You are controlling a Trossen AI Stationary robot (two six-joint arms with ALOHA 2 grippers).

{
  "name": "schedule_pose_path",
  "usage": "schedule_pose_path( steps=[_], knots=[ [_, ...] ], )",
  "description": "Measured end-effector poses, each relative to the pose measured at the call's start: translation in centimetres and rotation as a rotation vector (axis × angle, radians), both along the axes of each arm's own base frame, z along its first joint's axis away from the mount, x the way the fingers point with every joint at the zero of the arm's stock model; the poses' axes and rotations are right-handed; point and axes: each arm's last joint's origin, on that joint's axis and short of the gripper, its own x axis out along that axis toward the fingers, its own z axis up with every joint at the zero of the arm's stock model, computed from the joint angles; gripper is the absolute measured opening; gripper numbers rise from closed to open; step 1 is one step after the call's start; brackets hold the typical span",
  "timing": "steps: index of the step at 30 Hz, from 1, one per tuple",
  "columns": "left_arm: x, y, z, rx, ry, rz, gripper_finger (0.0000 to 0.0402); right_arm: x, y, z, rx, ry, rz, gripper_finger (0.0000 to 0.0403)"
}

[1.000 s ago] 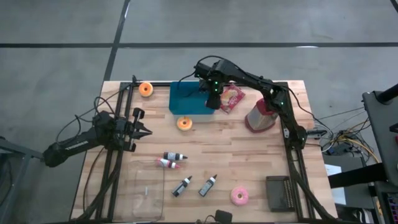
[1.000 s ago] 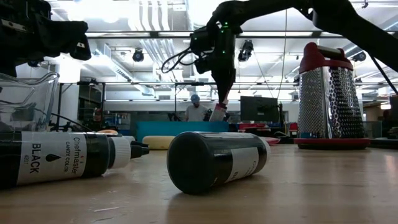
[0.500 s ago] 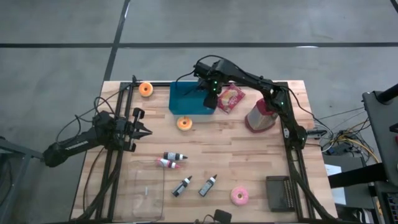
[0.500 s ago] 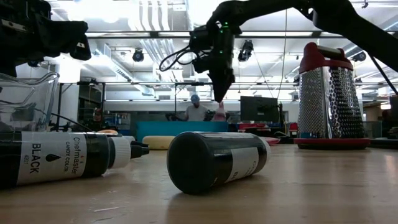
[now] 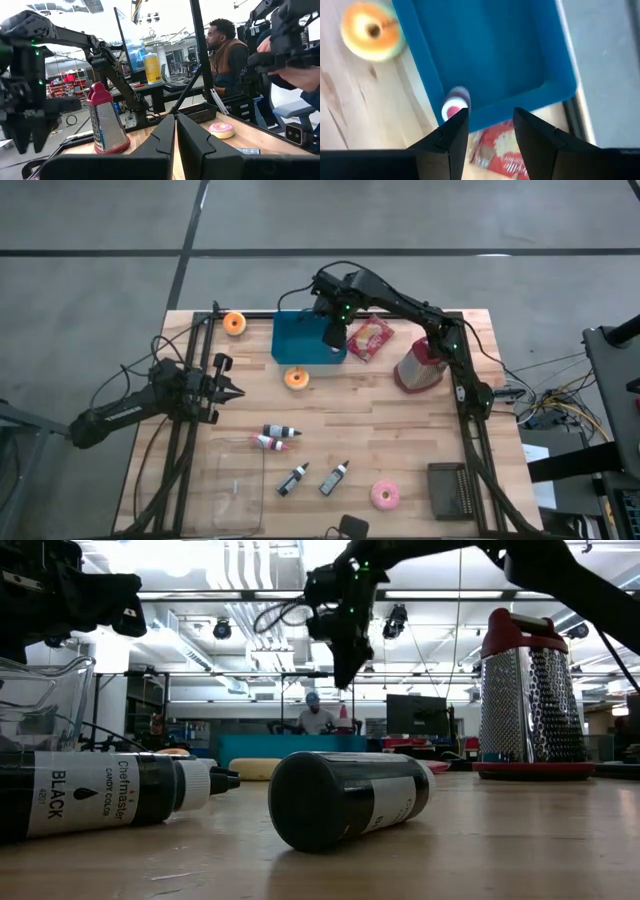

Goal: Pick & Place Food Item
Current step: Put the top black food coloring into the blue bin

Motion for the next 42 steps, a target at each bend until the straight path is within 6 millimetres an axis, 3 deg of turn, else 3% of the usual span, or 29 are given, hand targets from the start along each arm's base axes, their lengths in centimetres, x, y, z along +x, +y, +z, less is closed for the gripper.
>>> schedule_pose_path(
  steps=[7,15,24,35,42],
  knots=[
    [0.0,0.0,0.0,0.000,0.000,0.000,0.0026,0.8,2.4,3.6,-0.103,-0.191,0.084,0.0153],
    [0.0,0.0,0.0,-0.001,0.001,0.002,0.0026,3.1,7.0,4.8,-0.247,-0.267,0.205,0.0153],
    [0.0,0.0,0.0,-0.001,0.002,0.002,0.0026,3.7,10.4,5.4,-0.317,-0.273,0.250,0.0151],
    [0.0,0.0,0.0,-0.001,0.002,-0.001,0.0026,1.5,12.4,7.1,-0.345,-0.198,0.184,0.0151],
    [0.0,0.0,0.0,-0.001,0.002,-0.001,0.0026,2.0,12.6,5.5,-0.353,-0.232,0.181,0.0151]
  ],
)
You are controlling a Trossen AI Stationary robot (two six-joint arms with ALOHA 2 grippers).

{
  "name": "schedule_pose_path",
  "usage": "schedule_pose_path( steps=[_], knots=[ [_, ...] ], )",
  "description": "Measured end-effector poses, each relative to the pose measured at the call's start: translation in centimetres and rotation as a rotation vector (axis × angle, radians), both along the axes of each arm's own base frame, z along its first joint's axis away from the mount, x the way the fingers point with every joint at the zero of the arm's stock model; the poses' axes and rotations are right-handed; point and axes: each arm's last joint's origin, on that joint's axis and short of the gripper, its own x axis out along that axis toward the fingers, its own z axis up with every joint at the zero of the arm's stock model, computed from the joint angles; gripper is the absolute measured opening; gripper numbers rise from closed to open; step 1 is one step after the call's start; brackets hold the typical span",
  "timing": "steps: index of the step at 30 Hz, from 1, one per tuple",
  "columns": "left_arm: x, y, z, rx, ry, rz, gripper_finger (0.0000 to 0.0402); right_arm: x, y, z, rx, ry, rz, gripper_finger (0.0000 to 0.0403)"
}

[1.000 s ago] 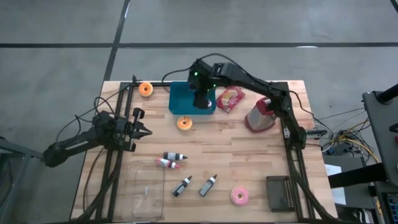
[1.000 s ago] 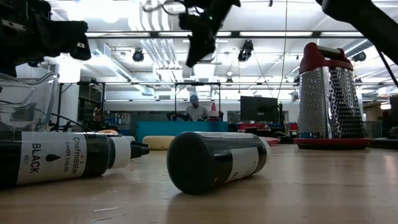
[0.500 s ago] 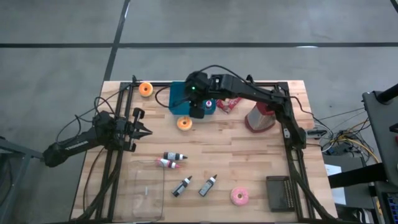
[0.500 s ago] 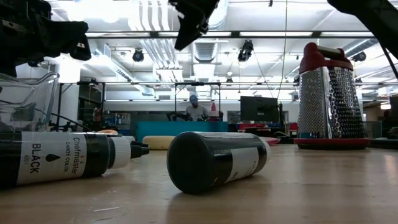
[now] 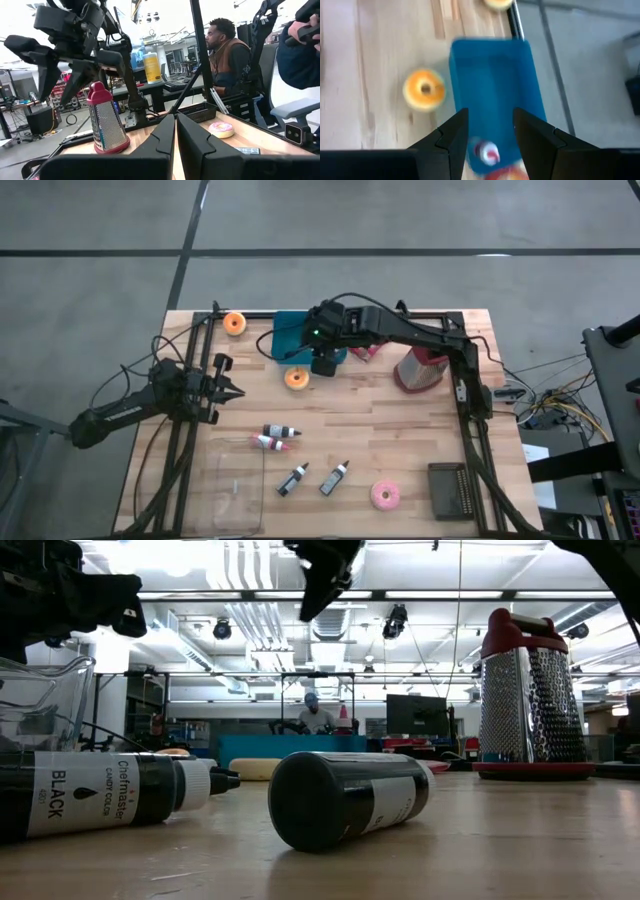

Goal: Pick & Place Food Item
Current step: Put the top black food coloring into the blue bin

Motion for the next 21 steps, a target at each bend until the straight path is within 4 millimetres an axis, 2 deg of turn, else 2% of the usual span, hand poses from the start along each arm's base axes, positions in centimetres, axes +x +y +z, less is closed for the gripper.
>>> schedule_pose_path(
  steps=[7,11,16,21],
  knots=[
    [0.0,0.0,0.0,0.000,0.000,0.000,0.0026,0.9,-0.2,-0.3,-0.086,-0.323,0.034,0.0151],
    [0.0,0.0,0.0,0.000,0.000,0.000,0.0026,0.0,0.1,-1.3,-0.113,-0.505,0.033,0.0151],
    [0.0,0.0,0.0,0.000,0.000,0.000,0.0026,-2.7,0.6,-4.9,-0.135,-0.612,0.038,0.0151],
    [0.0,0.0,0.0,-0.001,0.002,0.001,0.0026,-6.0,2.5,-8.2,-0.076,-0.728,0.076,0.0151]
  ],
)
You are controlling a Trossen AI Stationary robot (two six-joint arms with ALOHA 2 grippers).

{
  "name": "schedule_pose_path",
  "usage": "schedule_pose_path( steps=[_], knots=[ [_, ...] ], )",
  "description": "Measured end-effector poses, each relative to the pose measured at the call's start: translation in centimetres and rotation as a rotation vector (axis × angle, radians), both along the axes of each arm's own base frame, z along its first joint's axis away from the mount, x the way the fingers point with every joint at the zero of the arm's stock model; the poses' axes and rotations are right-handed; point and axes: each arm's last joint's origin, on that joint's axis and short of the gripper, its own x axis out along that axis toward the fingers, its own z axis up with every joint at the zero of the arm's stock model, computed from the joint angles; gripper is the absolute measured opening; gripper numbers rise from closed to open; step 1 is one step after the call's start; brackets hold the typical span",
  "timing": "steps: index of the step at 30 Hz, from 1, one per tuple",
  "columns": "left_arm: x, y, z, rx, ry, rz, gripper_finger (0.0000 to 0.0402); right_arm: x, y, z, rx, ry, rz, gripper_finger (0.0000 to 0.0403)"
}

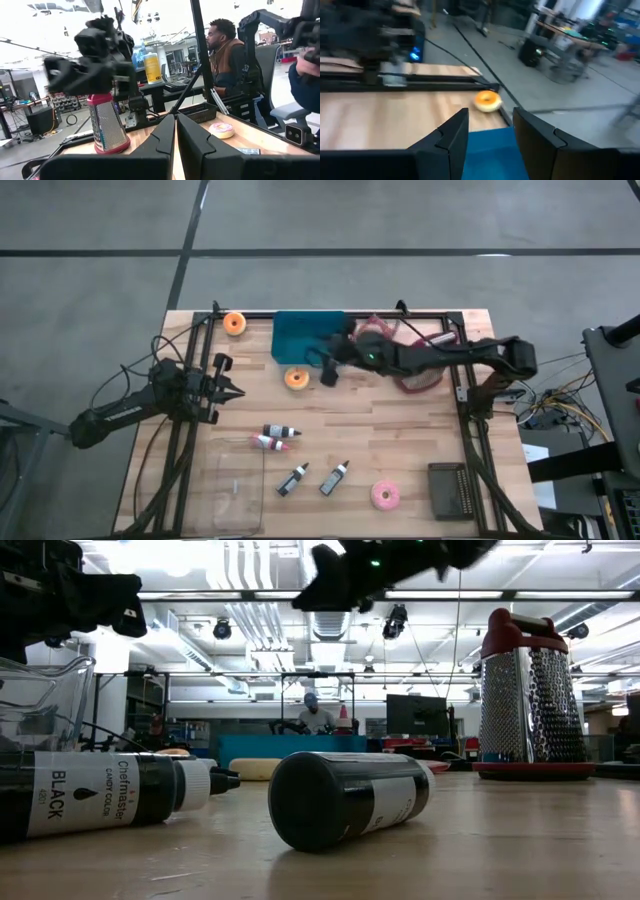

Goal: Pick & Place Food Item
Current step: Put the top black food coloring into the blue bin

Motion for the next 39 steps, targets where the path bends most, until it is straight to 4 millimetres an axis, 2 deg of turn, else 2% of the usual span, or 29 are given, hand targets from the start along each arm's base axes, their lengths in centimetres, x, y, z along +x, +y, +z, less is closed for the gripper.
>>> schedule_pose_path(
  steps=[5,12,18,23,28,32,39],
  knots=[
    [0.0,0.0,0.0,0.000,0.000,0.000,0.0026,-2.3,2.7,-4.2,0.005,0.006,0.153,0.0151],
    [0.0,0.0,0.0,0.000,0.000,0.000,0.0026,-3.3,4.9,-7.6,0.054,-0.062,0.223,0.0151],
    [0.0,0.0,0.0,-0.001,0.002,0.001,0.0026,-3.3,6.8,-9.0,0.061,-0.105,0.279,0.0164],
    [0.0,0.0,-0.1,-0.004,0.009,0.000,0.0026,-2.0,7.9,-10.9,0.066,-0.079,0.308,0.0191],
    [0.0,0.0,-0.1,-0.004,0.009,0.001,0.0026,0.8,9.0,-14.4,0.091,0.005,0.392,0.0204],
    [0.1,0.0,-0.1,-0.005,0.012,0.000,0.0026,2.7,9.7,-16.0,0.159,-0.058,0.426,0.0210],
    [0.1,0.0,-0.1,-0.005,0.012,-0.001,0.0026,4.1,10.2,-18.7,0.212,-0.083,0.439,0.0217]
  ],
)
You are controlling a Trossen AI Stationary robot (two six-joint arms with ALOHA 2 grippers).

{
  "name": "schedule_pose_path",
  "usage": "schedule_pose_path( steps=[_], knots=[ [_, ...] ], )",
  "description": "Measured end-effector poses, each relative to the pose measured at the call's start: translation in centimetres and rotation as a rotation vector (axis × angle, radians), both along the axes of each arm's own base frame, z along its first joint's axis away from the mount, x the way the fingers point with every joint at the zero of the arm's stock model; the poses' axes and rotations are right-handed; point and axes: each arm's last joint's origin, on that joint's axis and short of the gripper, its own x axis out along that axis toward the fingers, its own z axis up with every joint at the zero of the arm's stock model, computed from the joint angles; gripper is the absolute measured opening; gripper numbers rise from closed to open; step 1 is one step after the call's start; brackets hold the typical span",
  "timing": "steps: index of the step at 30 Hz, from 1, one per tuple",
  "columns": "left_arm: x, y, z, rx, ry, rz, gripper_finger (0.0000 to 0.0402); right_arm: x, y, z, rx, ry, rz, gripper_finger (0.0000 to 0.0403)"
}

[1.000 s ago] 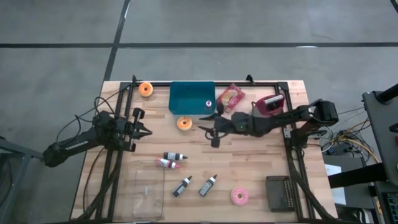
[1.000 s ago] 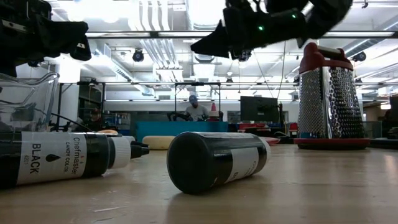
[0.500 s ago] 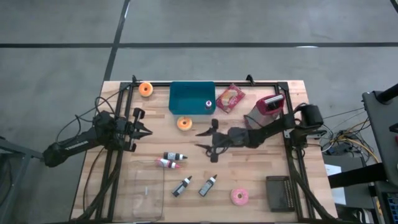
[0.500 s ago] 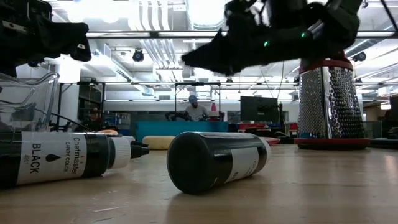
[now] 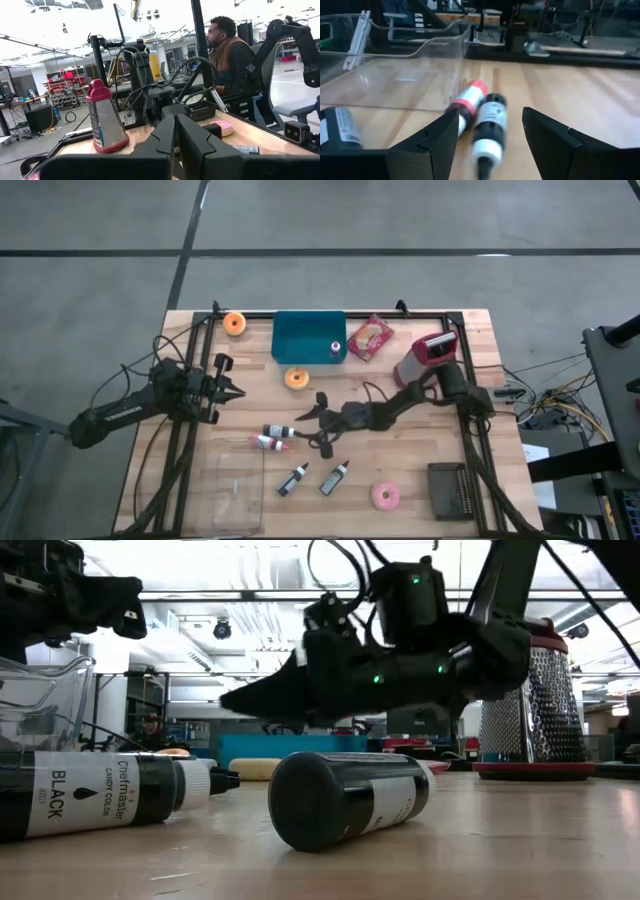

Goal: Pick & Place Food Item
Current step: Put the top black food coloring into the blue bin

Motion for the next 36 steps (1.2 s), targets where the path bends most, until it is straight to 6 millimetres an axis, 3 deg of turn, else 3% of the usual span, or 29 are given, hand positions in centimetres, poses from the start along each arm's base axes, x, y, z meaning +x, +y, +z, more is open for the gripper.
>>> schedule_pose_path(
  steps=[4,12,36],
  knots=[
    [0.0,0.0,0.0,0.000,0.000,0.000,0.0026,0.6,0.0,-1.3,0.025,0.023,-0.003,0.0217],
    [0.0,0.0,0.0,0.000,0.000,0.000,0.0026,1.2,0.2,-1.8,0.030,0.053,0.008,0.0217],
    [0.0,0.0,0.0,0.000,0.000,0.001,0.0026,3.2,0.0,-1.7,0.074,0.262,0.024,0.0217]
  ],
)
